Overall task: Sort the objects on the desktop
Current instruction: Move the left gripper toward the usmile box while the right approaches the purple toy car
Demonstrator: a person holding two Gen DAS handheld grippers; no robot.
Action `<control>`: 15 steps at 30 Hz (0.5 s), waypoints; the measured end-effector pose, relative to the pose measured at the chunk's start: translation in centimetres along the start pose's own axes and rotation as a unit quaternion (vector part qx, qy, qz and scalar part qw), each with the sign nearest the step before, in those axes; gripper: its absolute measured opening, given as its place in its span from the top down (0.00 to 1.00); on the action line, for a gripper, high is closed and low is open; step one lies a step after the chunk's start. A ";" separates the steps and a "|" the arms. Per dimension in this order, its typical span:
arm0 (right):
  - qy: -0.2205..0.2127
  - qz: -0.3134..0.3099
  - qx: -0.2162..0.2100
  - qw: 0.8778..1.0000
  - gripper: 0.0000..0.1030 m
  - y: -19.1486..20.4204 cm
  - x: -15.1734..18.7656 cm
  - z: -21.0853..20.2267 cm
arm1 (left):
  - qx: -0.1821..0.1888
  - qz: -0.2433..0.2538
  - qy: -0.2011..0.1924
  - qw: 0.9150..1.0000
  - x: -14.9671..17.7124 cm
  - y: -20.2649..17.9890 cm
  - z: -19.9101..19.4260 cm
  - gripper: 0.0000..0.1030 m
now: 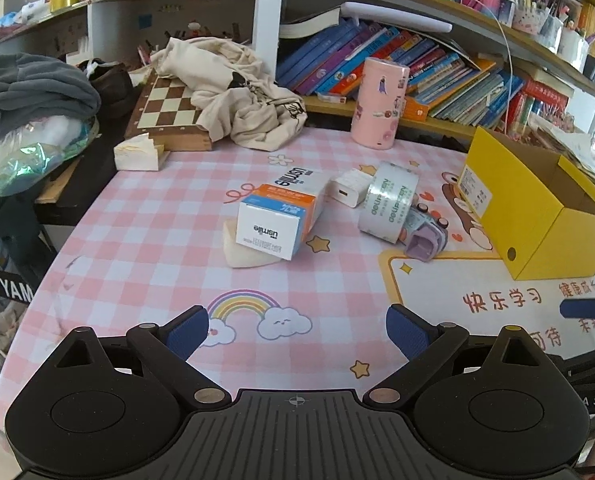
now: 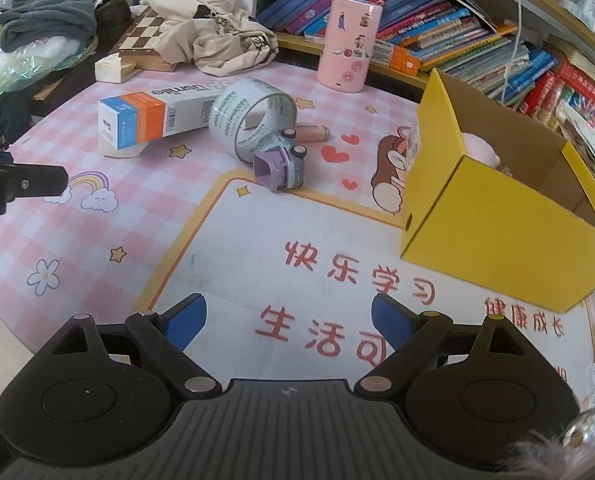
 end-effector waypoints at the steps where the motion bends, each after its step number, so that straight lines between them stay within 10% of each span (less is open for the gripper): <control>1: -0.002 -0.002 -0.002 1.000 0.13 0.0 -0.2 0.2 | -0.003 0.001 0.001 1.000 -0.1 0.0 0.1 0.05; 15: -0.008 -0.029 -0.032 0.999 0.13 -1.1 -3.9 3.5 | -0.022 -0.001 0.014 1.000 -1.5 -0.7 2.6 0.05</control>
Point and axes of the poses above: each gripper's, at about its wrist camera, not at the fingertips, and z roughly the way its jaws point, y to its left, x to its underside, the point moved 7 cm from there along z, roughly the way its jaws point, and after that the axes turned 6 degrees about -x, right-handed, at the moved point
